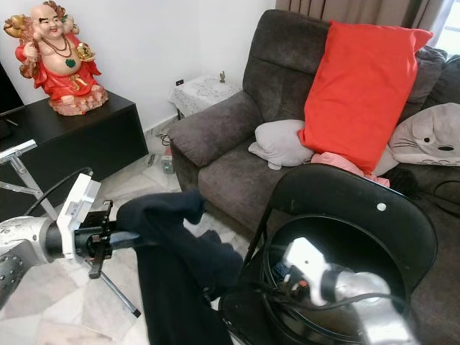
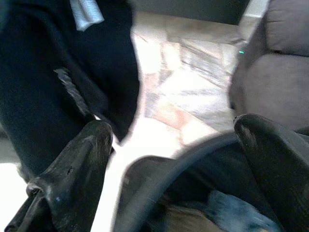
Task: Hang hanger
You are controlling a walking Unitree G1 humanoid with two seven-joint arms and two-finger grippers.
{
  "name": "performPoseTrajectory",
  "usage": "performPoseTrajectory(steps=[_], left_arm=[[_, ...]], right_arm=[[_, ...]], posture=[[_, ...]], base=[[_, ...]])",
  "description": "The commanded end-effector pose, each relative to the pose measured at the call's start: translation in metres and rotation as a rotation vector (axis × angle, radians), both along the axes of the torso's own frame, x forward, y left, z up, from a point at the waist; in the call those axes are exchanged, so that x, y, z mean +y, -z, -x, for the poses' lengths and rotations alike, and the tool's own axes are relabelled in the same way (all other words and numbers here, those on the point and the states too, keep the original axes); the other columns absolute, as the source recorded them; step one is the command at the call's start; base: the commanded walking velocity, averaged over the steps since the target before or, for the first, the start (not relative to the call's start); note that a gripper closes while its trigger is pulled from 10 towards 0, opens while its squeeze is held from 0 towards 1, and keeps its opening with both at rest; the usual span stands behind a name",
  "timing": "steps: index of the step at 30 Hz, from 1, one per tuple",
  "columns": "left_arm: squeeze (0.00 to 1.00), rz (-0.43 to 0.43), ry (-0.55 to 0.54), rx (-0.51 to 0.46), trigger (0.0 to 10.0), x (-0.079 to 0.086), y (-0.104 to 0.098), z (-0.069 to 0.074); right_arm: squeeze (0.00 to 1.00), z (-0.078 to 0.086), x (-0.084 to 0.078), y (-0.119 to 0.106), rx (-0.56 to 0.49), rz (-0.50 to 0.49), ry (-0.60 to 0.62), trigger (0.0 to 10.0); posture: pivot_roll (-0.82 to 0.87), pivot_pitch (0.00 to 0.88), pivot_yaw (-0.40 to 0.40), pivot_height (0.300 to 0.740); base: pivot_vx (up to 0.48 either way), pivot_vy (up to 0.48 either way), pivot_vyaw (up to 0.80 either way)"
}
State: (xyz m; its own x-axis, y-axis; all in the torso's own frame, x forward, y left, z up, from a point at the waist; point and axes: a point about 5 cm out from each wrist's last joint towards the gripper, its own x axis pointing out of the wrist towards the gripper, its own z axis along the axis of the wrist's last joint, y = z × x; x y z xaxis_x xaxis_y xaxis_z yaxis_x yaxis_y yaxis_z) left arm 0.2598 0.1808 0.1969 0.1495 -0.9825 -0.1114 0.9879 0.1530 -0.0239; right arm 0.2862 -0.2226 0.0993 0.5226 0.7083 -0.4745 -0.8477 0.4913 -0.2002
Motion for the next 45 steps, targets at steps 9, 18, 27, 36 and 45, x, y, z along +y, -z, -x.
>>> performPoseTrajectory(steps=[9,18,27,36,45], left_arm=[[0.00,-0.177,0.187,-0.097,10.0,-0.003,-0.003,0.004],[0.00,-0.154,0.245,-0.157,10.0,-0.009,-0.019,-0.005],[0.00,-0.147,0.269,-0.177,10.0,-0.014,-0.021,-0.005],[0.00,-0.131,0.330,-0.203,10.0,-0.024,-0.028,-0.001],[0.00,-0.154,0.380,-0.210,10.0,-0.026,-0.030,0.004]], right_arm=[[0.00,0.000,-0.002,-0.003,-0.004,0.023,-0.112,10.0],[0.00,0.022,0.012,0.007,0.167,-0.054,-0.387,10.0],[0.00,0.026,0.015,0.010,0.244,-0.083,-0.467,10.0],[0.00,-0.004,0.021,0.008,0.037,-0.018,-0.308,10.0],[0.00,0.001,0.032,0.008,0.122,-0.086,-0.449,10.0]], posture=[[-0.01,0.057,0.050,0.740],[-0.01,0.051,0.045,0.740],[0.00,0.042,0.047,0.740],[0.00,0.031,0.045,0.740],[0.00,0.024,0.043,0.740]], base=[[0.000,0.000,0.00],[0.000,0.000,0.00],[0.000,0.000,0.00],[0.000,0.000,0.00],[0.000,0.000,0.00]])
